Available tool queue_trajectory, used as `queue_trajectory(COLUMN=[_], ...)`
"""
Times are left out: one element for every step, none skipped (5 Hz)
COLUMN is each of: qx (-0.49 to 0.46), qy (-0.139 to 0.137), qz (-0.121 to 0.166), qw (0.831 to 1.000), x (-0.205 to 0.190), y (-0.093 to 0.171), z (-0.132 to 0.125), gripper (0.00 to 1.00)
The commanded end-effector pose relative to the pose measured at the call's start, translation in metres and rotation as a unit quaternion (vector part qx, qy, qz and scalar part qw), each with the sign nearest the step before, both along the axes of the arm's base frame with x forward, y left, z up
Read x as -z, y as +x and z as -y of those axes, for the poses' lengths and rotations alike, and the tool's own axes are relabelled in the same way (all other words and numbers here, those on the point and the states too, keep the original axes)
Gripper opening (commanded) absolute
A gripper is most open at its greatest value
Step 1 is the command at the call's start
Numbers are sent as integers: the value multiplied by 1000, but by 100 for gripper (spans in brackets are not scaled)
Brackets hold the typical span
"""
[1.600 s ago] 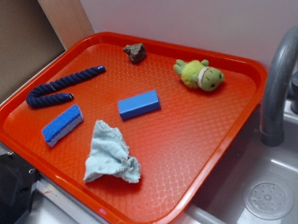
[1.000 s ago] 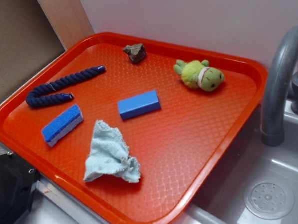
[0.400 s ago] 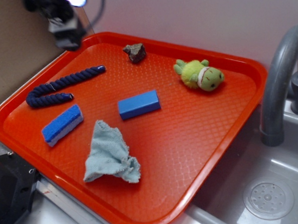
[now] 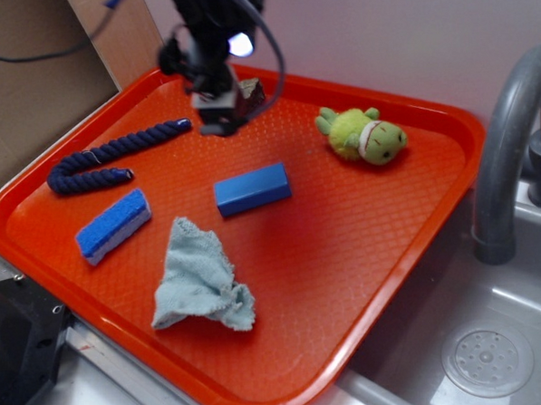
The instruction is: Grab the green animal.
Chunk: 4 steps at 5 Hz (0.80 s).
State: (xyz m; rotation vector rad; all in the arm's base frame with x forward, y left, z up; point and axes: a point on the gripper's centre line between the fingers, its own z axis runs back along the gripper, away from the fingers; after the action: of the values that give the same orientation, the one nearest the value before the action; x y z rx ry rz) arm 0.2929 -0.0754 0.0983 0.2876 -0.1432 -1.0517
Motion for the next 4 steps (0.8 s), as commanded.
queue_trajectory(qx=[39, 67, 97, 83], qy=[-60, -102, -156, -151], qz=[30, 0, -42, -52], qw=[997, 993, 982, 984], x=[13, 26, 45, 55], y=[32, 36, 34, 35], z=[46, 59, 67, 62], gripper=[100, 100, 100, 0])
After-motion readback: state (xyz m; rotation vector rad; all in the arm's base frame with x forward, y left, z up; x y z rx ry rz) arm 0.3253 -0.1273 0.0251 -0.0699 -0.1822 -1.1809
